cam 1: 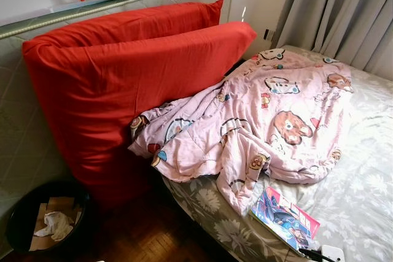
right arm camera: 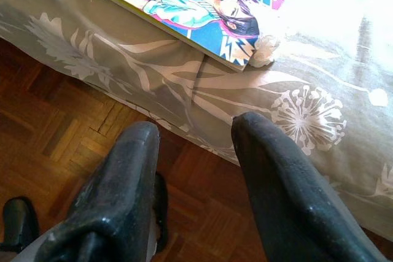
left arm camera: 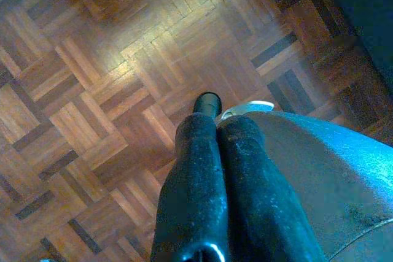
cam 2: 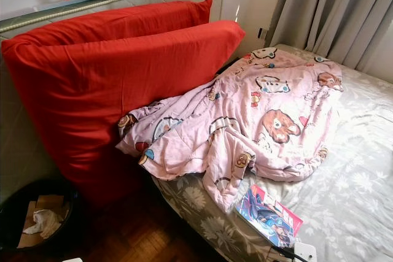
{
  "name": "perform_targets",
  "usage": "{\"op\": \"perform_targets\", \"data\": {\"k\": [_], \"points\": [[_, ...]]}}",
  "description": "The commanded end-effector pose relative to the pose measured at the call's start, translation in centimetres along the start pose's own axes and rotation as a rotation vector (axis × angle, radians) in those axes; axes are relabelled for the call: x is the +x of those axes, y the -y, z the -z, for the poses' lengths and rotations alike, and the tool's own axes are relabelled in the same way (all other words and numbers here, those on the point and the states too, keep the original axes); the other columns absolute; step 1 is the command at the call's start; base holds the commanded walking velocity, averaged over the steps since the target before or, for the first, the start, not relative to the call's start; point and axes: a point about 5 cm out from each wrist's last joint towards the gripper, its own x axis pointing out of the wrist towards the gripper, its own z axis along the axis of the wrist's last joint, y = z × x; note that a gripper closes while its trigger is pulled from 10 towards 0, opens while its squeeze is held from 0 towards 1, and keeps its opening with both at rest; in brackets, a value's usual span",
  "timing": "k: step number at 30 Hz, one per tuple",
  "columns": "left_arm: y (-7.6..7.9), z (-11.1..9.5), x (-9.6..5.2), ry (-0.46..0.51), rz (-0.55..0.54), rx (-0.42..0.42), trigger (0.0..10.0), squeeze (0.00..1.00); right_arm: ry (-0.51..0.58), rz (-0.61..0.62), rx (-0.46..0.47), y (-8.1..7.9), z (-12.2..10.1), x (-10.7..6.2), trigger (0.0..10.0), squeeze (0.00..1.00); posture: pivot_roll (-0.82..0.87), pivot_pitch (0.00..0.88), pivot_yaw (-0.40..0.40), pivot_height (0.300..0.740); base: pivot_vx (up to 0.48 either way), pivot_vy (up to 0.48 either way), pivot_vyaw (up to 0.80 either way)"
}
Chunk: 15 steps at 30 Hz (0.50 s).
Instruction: Clean up the room
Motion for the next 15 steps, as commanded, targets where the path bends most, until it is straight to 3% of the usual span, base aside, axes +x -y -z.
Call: {"op": "perform_targets", "data": {"k": [1, 15], "points": [[-1.07, -2.08, 0.05, 0.105, -0.002, -0.087, 10.0, 0.0, -0.088, -0.116, -0.04, -6.39, 0.54, 1.38, 10.0, 0.0, 0.15, 0.0, -0.04, 0.74, 0.0, 0.0, 0.0], [-0.27, -2.33, 0.14, 0.126, 0.022, -0.087, 10.0, 0.0, -0.075, -0.124, -0.037, -6.43, 0.24, 1.44, 10.0, 0.0, 0.15, 0.0, -0.046, 0.74, 0.0, 0.0, 0.0]]}}
